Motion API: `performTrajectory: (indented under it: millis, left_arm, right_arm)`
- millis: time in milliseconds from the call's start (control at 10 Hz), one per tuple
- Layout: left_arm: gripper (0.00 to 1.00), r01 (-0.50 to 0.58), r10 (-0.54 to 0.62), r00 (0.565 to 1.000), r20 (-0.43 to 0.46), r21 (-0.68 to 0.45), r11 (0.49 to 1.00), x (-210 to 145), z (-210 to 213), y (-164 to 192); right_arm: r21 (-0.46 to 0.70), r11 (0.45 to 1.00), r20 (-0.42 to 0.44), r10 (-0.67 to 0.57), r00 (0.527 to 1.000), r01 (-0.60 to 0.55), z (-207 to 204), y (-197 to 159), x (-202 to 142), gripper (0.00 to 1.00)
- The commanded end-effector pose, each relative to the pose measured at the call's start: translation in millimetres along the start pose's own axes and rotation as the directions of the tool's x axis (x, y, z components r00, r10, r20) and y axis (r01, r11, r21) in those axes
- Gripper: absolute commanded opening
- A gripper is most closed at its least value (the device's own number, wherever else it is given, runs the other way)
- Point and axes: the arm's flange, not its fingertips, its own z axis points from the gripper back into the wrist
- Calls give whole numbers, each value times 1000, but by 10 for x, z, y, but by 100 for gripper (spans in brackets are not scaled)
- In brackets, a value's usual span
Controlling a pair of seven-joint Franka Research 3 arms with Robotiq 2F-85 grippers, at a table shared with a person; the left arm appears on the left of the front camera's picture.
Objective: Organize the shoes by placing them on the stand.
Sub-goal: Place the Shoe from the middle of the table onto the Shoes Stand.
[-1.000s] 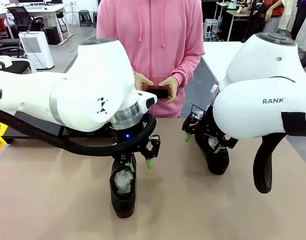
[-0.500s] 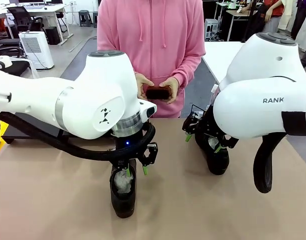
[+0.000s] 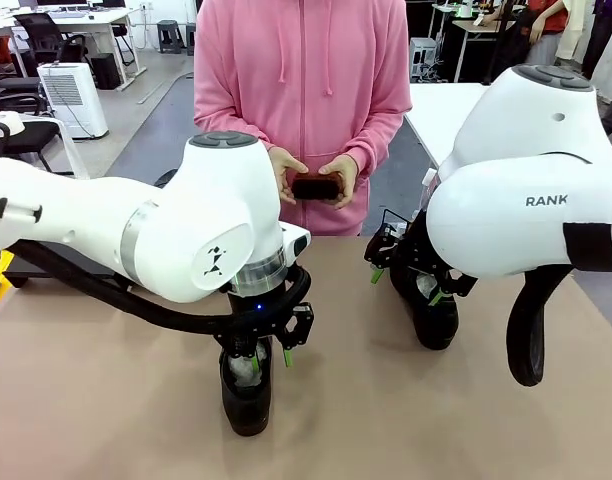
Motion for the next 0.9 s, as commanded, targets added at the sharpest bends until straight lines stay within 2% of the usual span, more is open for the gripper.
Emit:
performTrajectory:
  millis: [0,200,300,500,600,800]
  left_arm:
    - [48,-34,34,999,37,11,999,20,-118,-50]
    - [48,-89,88,996,30,68,994,41,-187,-61]
    - [39,-93,91,996,24,73,993,44,-201,-57]
    - [5,-86,84,996,30,79,993,50,-217,-66]
    - [0,-84,82,996,29,91,992,50,-227,-63]
    - [0,-92,91,996,16,111,990,49,-272,-49]
  right_arm:
    - [17,1000,-13,17,1000,-16,12,4,43,100]
    - [17,1000,-13,17,1000,-16,12,4,43,100]
    - [17,1000,-13,17,1000,-16,12,4,43,100]
    - [17,1000,-13,17,1000,-16,12,4,43,100]
    - [17,1000,-13,17,1000,-16,12,4,43,100]
    - [17,1000,-13,17,1000,-16,12,4,43,100]
